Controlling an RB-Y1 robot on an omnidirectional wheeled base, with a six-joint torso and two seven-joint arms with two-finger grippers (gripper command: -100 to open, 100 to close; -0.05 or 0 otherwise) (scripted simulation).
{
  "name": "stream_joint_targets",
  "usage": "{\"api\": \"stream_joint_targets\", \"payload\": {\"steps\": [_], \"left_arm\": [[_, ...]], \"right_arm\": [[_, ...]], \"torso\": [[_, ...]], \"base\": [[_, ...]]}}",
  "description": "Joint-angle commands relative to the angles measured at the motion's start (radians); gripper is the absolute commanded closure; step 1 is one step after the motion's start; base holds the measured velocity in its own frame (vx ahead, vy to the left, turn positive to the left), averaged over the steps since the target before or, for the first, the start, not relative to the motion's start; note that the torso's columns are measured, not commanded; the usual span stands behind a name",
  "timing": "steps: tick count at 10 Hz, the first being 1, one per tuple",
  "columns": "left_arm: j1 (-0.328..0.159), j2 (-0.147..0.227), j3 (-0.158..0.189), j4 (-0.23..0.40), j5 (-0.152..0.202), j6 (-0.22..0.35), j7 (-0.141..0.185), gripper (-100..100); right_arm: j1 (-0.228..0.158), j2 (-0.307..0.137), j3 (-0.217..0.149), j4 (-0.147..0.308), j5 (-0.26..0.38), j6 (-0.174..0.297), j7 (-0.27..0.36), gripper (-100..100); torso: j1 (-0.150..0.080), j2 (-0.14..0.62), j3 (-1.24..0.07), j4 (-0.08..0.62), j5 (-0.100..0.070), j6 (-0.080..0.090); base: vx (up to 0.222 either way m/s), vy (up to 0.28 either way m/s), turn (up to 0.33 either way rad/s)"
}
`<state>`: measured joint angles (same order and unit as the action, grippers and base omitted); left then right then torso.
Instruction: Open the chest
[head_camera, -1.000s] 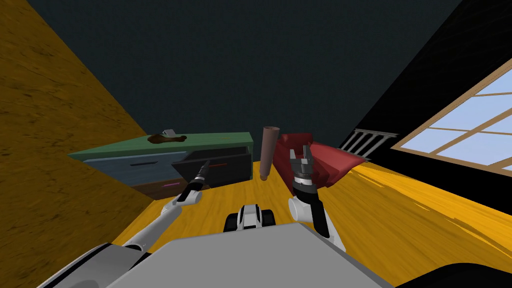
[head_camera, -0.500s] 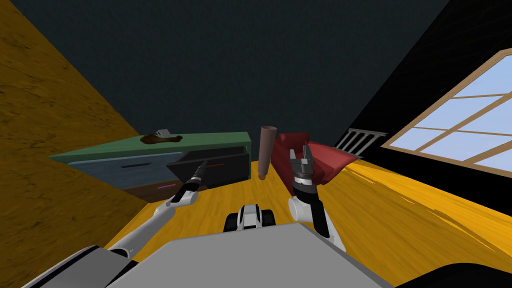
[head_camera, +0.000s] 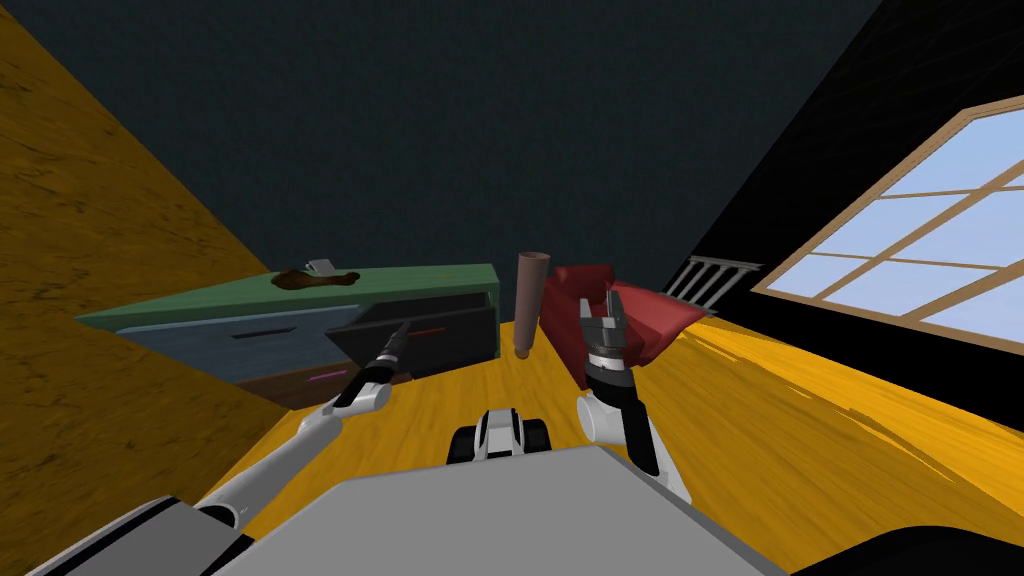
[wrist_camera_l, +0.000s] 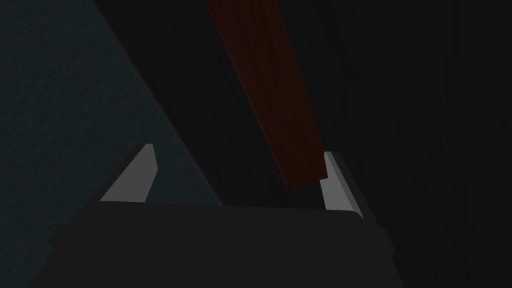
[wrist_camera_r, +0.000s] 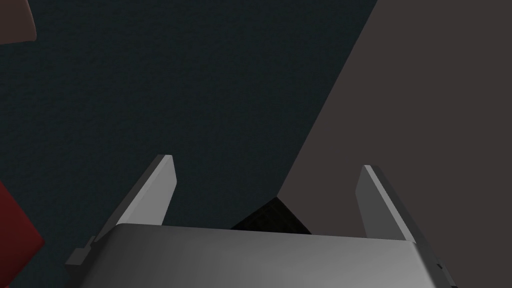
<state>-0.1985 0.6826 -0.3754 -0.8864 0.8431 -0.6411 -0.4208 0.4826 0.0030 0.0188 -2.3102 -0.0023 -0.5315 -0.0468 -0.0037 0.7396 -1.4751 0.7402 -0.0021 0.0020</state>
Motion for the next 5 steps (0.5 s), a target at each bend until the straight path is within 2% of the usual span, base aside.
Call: {"api": "stream_joint_targets", "payload": {"steps": [1, 5], "left_arm": [[0.001, 0.000, 0.000, 0.001, 0.000, 0.001, 0.000, 0], [0.003, -0.001, -0.001, 0.003, 0.000, 0.003, 0.000, 0]], "right_arm": [[0.000, 0.000, 0.000, 0.000, 0.000, 0.000, 0.000, 0], [0.000, 0.000, 0.000, 0.000, 0.000, 0.000, 0.000, 0]], "torso": [[0.001, 0.000, 0.000, 0.000, 0.000, -0.001], [0.003, -0.001, -0.001, -0.002, 0.002, -0.002]], "base": [[0.000, 0.000, 0.000], [0.000, 0.000, 0.000]]}}
